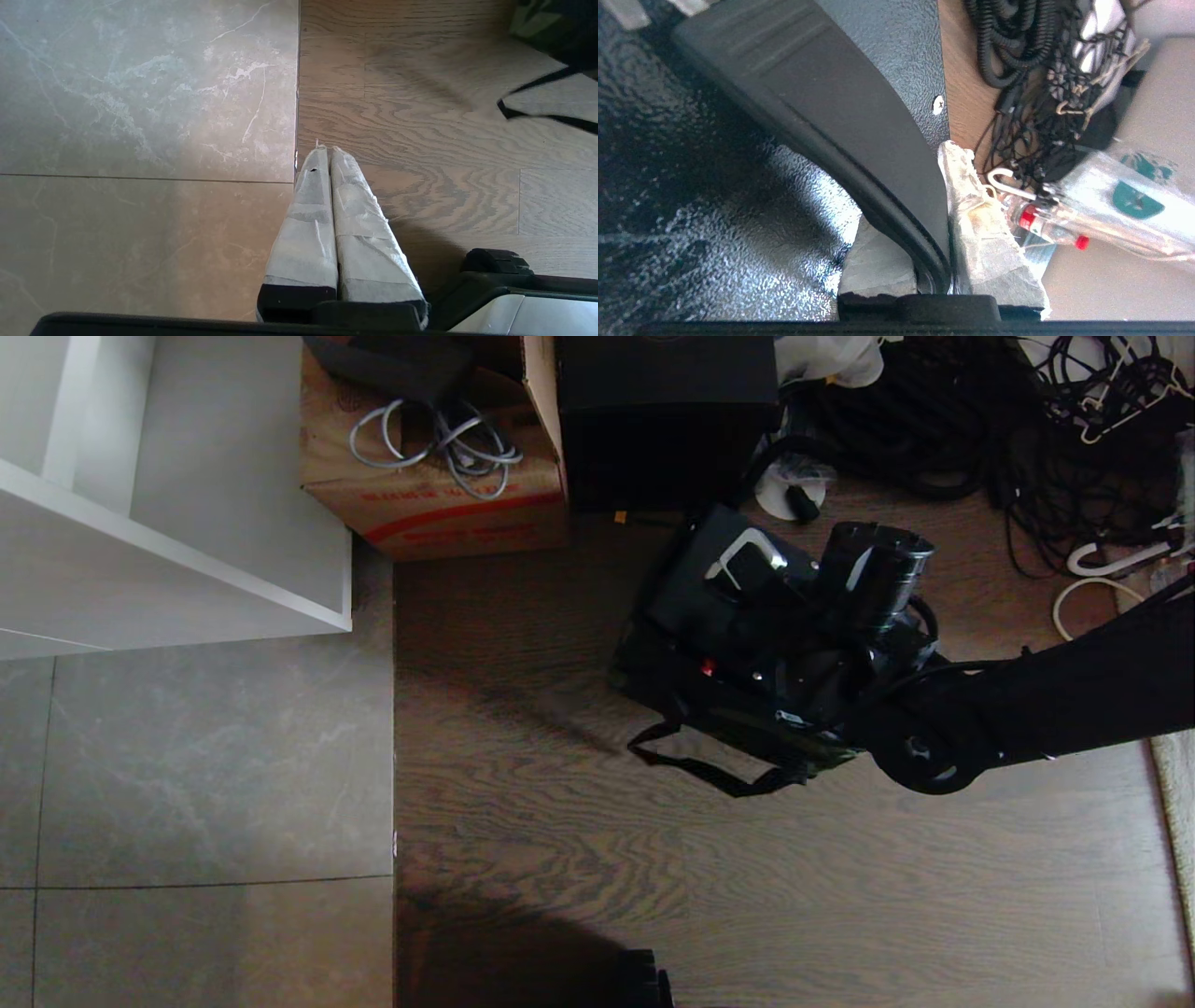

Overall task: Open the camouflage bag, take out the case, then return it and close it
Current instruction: Lift the black box

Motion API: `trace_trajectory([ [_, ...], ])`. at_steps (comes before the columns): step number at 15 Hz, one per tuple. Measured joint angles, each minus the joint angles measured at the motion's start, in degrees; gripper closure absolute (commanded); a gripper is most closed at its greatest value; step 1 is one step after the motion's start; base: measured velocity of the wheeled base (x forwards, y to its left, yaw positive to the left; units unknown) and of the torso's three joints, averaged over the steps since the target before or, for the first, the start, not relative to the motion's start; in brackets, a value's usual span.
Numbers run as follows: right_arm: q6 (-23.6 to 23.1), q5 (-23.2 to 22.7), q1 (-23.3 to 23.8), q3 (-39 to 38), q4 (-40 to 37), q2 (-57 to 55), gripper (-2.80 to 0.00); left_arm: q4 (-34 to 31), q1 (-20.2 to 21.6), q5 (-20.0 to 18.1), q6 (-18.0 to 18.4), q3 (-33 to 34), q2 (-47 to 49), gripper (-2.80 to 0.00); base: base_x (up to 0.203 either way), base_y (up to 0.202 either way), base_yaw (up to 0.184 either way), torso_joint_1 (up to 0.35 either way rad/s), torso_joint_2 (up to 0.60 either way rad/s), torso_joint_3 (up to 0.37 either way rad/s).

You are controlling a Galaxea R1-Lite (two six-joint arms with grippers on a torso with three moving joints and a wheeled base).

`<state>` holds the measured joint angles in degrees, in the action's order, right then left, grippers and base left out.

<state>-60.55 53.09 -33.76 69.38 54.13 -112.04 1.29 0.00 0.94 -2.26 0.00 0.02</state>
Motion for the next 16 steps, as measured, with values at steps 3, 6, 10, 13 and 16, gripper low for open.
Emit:
trace_trajectory([
  [3, 6.3, -0.04, 0.0, -0.67, -6.07, 1.38, 0.0, 0.0, 0.0, 0.0, 0.02, 0.0, 0.0, 0.0, 0.0, 0.0, 0.0, 0.0, 0.0, 0.0],
  [6, 11.74, -0.89, -1.12, -0.74, -14.3, 2.63, 0.0, 0.02, 0.0, 0.0, 0.0, 0.0, 0.0, 0.0, 0.0, 0.0, 0.0, 0.0, 0.0, 0.0],
  [10, 11.8, -0.48, -3.55, -0.33, -13.92, 3.03, 0.0, 0.0, 0.0, -0.01, 0.02, 0.0, 0.0, 0.0, 0.0, 0.0, 0.0, 0.0, 0.0, 0.0],
  [13, 11.84, -0.34, -4.64, -0.71, -14.17, 3.22, 0.0, -0.02, 0.0, -0.01, -0.02, 0.0, 0.0, 0.0, 0.0, 0.0, 0.0, 0.0, 0.0, 0.0],
  [16, 11.68, 0.0, -4.55, -0.78, -14.23, 3.64, 0.0, -0.02, 0.0, 0.0, 0.0, 0.0, 0.0, 0.0, 0.0, 0.0, 0.0, 0.0, 0.0, 0.0],
])
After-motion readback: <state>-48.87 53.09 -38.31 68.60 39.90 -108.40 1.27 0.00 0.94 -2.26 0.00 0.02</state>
